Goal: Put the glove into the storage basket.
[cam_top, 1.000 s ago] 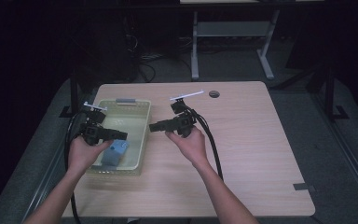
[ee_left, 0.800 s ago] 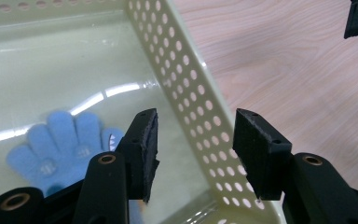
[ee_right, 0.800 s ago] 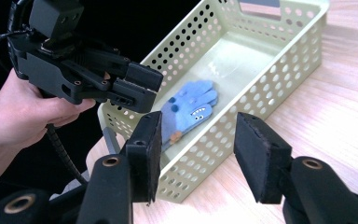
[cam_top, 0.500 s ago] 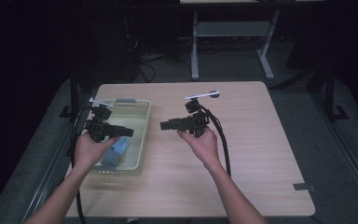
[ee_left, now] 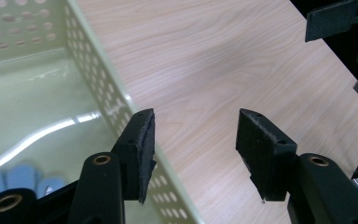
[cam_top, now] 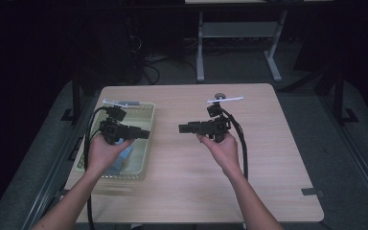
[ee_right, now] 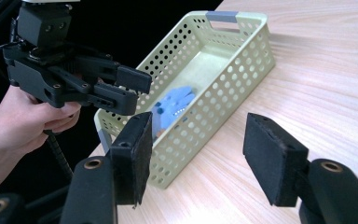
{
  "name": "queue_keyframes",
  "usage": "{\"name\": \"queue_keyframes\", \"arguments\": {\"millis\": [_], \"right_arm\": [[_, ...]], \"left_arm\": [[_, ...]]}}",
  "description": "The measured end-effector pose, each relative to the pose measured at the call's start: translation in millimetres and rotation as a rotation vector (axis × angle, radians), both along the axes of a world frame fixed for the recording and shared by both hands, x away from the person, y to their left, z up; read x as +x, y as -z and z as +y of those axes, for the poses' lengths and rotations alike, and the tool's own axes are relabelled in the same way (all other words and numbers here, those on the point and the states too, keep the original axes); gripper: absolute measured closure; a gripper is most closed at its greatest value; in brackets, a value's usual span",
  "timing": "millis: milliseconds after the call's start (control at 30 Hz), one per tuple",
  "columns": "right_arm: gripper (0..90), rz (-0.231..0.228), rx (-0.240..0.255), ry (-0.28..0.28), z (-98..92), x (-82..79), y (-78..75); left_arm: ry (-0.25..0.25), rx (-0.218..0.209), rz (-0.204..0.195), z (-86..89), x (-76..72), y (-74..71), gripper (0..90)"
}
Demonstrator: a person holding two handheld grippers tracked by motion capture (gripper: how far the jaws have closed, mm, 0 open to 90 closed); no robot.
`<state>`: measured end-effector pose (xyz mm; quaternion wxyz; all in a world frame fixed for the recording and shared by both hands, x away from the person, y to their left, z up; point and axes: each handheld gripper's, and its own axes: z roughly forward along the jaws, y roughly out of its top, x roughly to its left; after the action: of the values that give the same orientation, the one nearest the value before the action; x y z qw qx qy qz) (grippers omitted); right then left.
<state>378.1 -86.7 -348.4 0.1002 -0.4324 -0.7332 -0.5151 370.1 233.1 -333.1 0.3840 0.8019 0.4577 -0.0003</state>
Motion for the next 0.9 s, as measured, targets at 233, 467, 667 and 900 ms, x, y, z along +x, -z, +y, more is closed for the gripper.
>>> {"name": "queue_keyframes", "arguments": {"millis": [233, 467, 667, 900], "right_arm": [[41.4, 0.006, 0.017, 0.011, -15.4, -3.1, 3.9], [40.9, 0.017, 0.023, 0.033, -32.5, -6.0, 7.9], [40.4, 0.021, 0.029, 0.047, -44.0, -8.0, 10.1], [40.1, 0.029, 0.032, 0.062, -54.9, -9.9, 15.2]], "left_arm": [[0.018, -0.062, 0.007, -10.4, -0.6, 0.4, 44.3], [0.031, -0.088, 0.003, -23.1, -0.2, 3.1, 41.7], [0.048, -0.104, 0.001, -33.7, -0.2, 5.1, 39.7], [0.062, -0.142, 0.013, -43.4, -0.7, 9.1, 38.7]]}}
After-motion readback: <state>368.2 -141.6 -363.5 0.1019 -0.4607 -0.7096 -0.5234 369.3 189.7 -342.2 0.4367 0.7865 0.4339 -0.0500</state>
